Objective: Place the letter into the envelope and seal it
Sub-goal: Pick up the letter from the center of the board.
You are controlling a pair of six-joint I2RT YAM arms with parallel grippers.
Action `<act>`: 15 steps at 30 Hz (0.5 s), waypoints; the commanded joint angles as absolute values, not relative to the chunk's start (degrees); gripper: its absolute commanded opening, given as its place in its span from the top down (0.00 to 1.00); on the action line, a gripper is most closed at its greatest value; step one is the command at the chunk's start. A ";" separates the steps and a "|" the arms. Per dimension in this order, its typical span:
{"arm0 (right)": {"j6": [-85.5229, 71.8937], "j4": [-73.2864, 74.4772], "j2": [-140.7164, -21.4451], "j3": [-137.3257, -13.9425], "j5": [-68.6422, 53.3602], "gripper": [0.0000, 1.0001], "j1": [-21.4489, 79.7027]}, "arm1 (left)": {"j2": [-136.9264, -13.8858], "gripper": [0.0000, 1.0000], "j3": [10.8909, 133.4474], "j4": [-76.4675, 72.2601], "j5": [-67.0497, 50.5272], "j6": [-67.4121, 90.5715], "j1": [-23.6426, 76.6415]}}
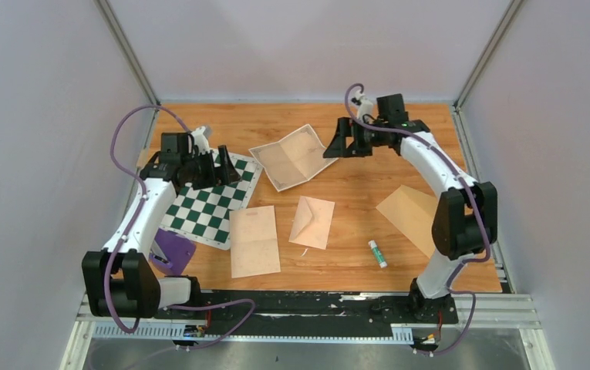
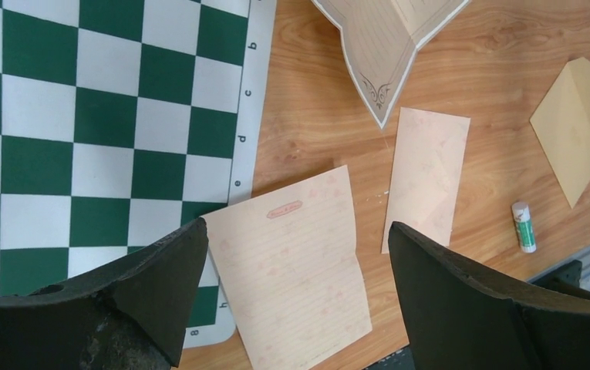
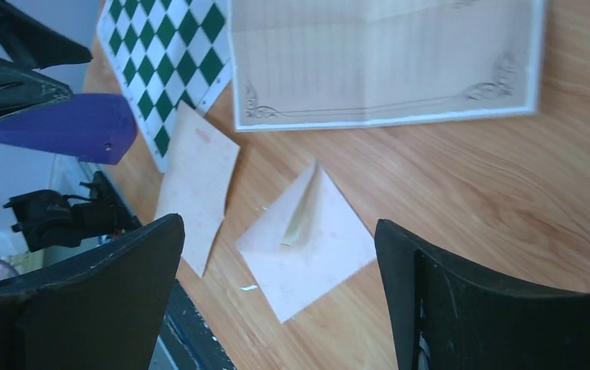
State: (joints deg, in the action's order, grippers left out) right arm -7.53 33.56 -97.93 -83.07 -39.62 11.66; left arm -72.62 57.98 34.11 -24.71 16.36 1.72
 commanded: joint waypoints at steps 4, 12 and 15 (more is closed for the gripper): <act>-15.17 28.09 -108.60 -90.84 -46.96 0.09 20.56 | -72.16 0.08 54.57 28.96 -28.04 20.31 1.08; -19.81 25.30 -117.20 -92.86 -51.13 0.14 27.71 | -72.90 0.14 48.21 30.10 -21.98 24.30 0.97; -19.60 23.98 -118.24 -91.50 -50.81 0.15 29.96 | -73.11 0.12 46.34 29.85 -20.95 26.80 0.88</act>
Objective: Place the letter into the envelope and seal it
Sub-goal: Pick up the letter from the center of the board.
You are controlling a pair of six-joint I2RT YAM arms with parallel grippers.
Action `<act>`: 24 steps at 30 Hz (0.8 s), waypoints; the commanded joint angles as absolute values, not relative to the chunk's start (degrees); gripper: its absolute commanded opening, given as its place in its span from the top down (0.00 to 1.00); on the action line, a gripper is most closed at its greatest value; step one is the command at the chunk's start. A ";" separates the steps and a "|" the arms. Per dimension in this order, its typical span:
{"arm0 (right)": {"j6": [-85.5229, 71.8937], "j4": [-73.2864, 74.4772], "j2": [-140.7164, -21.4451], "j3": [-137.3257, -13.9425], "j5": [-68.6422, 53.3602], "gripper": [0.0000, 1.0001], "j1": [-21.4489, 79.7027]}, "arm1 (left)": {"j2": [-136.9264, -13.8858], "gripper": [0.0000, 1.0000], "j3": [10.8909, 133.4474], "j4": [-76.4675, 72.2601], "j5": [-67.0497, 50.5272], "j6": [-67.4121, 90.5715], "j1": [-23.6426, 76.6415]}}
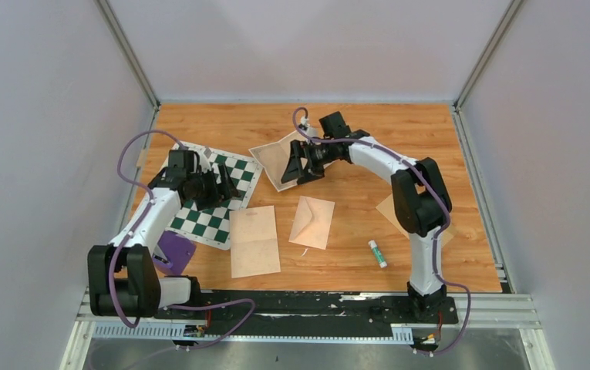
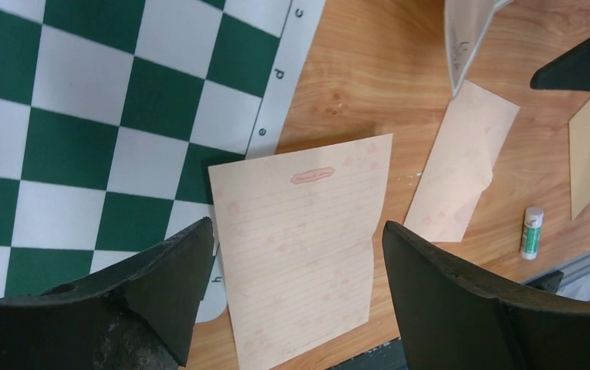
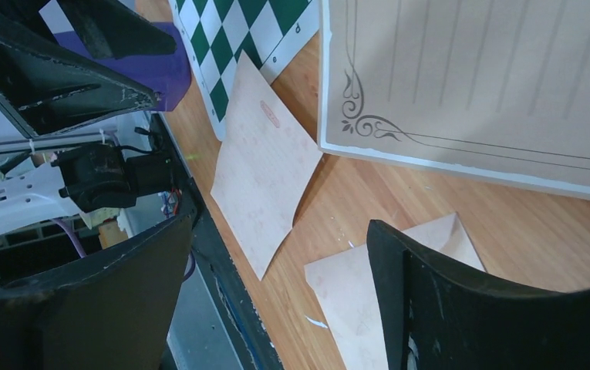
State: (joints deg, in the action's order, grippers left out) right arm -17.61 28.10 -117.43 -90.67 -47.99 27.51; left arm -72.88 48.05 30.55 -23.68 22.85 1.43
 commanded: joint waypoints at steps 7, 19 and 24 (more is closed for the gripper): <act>-21.75 19.50 -119.91 -87.80 -45.38 0.11 33.85 | -73.99 0.16 40.43 26.67 -23.61 32.19 0.88; -26.59 8.48 -117.70 -77.41 -40.90 0.08 38.78 | -73.55 0.17 36.96 27.72 -21.44 34.64 0.88; -29.27 4.85 -118.91 -76.29 -41.48 0.08 39.61 | -73.75 0.16 35.17 27.85 -21.20 36.28 0.88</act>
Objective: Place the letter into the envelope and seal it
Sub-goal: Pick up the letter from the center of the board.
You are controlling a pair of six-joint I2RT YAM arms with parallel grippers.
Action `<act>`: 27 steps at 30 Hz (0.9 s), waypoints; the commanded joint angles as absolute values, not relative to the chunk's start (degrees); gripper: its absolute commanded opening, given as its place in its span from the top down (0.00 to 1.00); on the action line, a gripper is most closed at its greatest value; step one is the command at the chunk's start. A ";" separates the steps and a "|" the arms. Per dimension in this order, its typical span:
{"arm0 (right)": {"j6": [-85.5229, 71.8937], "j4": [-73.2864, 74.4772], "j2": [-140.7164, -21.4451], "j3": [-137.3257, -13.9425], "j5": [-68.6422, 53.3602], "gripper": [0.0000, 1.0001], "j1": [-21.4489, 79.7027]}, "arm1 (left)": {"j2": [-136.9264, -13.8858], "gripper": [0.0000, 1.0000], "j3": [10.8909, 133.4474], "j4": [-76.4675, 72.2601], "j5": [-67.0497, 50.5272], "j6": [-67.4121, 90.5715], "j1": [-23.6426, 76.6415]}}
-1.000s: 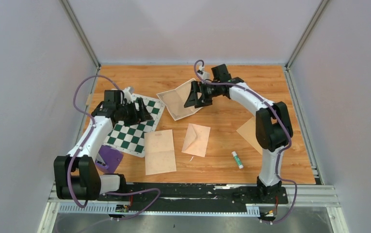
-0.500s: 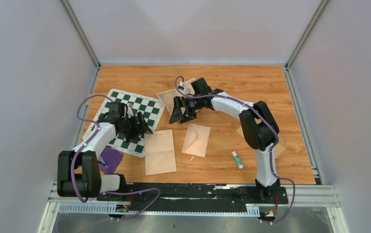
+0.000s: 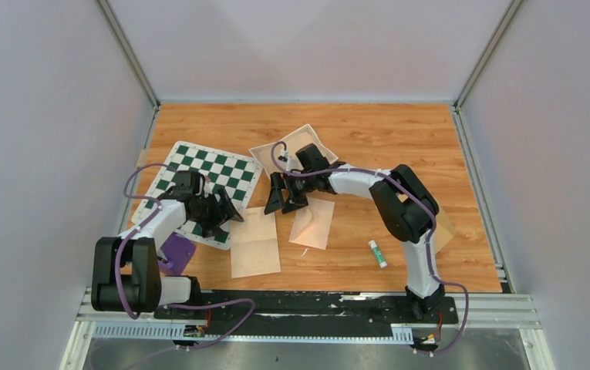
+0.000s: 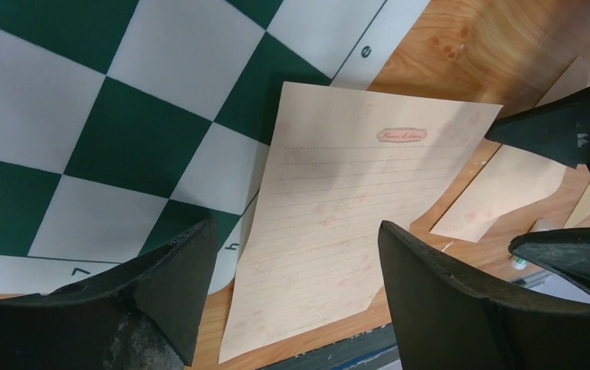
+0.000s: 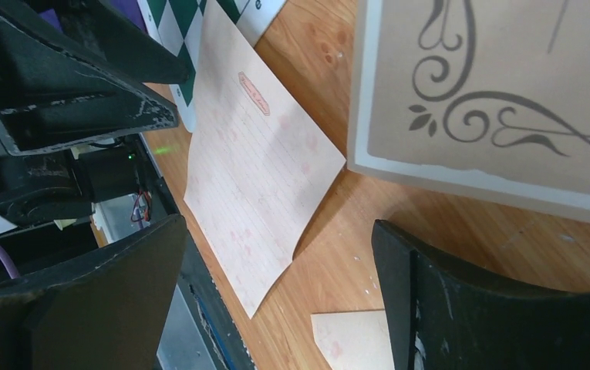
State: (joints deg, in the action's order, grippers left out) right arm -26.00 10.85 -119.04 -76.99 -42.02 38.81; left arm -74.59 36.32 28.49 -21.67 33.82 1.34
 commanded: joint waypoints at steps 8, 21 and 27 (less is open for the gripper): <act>-31.84 -1.43 -121.06 -74.80 -46.36 0.12 40.81 | -76.67 0.19 33.17 24.32 -22.43 38.87 0.88; -30.92 -5.16 -119.33 -72.74 -51.75 0.44 40.87 | -75.46 0.20 33.52 25.62 -20.89 37.70 0.88; -28.67 -3.72 -118.39 -73.49 -54.07 0.58 40.66 | -74.95 0.18 34.51 26.58 -20.31 36.78 0.88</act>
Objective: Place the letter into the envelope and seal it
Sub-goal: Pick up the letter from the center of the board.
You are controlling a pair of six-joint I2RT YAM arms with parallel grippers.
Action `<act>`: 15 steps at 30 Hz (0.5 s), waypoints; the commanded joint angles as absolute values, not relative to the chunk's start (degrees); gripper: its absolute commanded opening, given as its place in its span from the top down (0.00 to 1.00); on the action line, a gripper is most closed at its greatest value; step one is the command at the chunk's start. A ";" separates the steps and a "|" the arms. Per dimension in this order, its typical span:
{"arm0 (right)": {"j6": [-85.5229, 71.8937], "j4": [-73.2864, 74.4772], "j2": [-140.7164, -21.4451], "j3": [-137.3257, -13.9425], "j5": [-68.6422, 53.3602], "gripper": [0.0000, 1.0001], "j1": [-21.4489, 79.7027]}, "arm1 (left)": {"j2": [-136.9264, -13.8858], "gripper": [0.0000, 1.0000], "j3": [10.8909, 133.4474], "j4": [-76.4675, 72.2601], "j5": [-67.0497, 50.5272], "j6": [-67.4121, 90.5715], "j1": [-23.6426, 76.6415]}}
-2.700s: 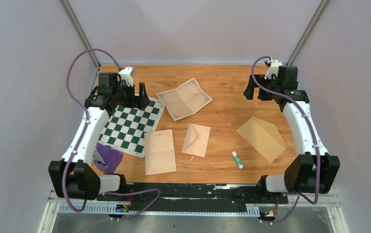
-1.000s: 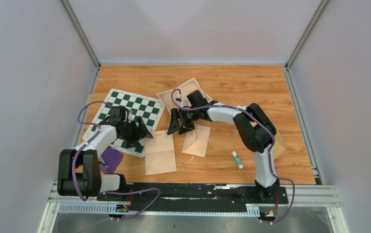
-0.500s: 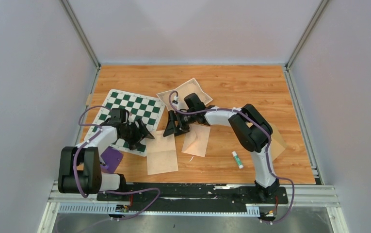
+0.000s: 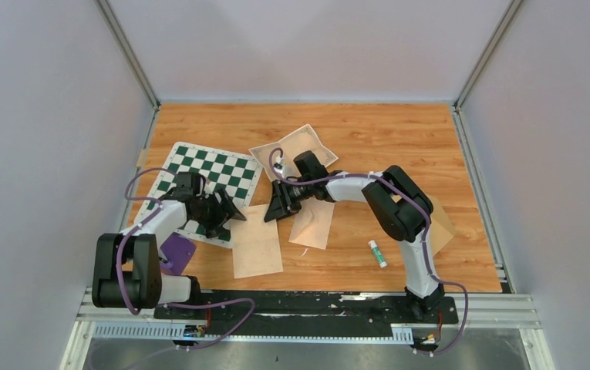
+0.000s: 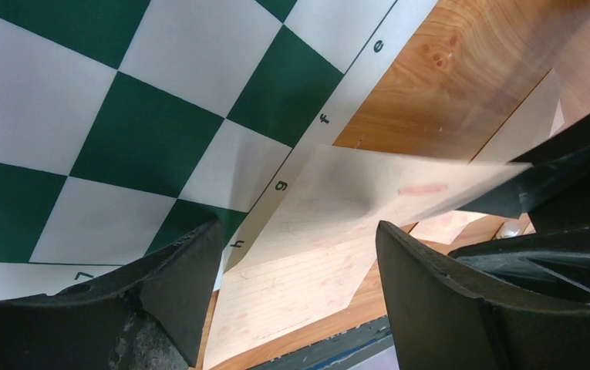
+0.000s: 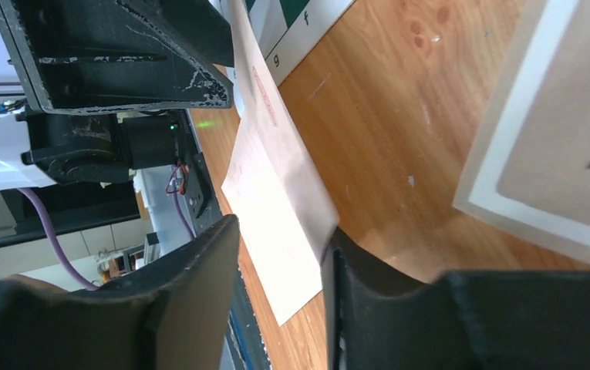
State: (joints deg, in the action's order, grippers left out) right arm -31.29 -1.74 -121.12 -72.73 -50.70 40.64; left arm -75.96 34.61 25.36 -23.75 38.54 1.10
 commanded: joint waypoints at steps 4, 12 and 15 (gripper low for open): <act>-26.27 -2.87 -116.95 -74.02 -55.07 0.72 40.61 | -74.60 0.17 35.96 26.32 -20.78 35.87 0.88; -23.37 -2.37 -116.65 -74.92 -56.22 1.00 39.97 | -74.53 0.08 39.91 26.80 -22.01 32.91 0.88; -20.03 -0.63 -115.51 -76.33 -57.21 1.00 38.83 | -75.27 0.03 46.90 28.01 -26.19 28.45 0.88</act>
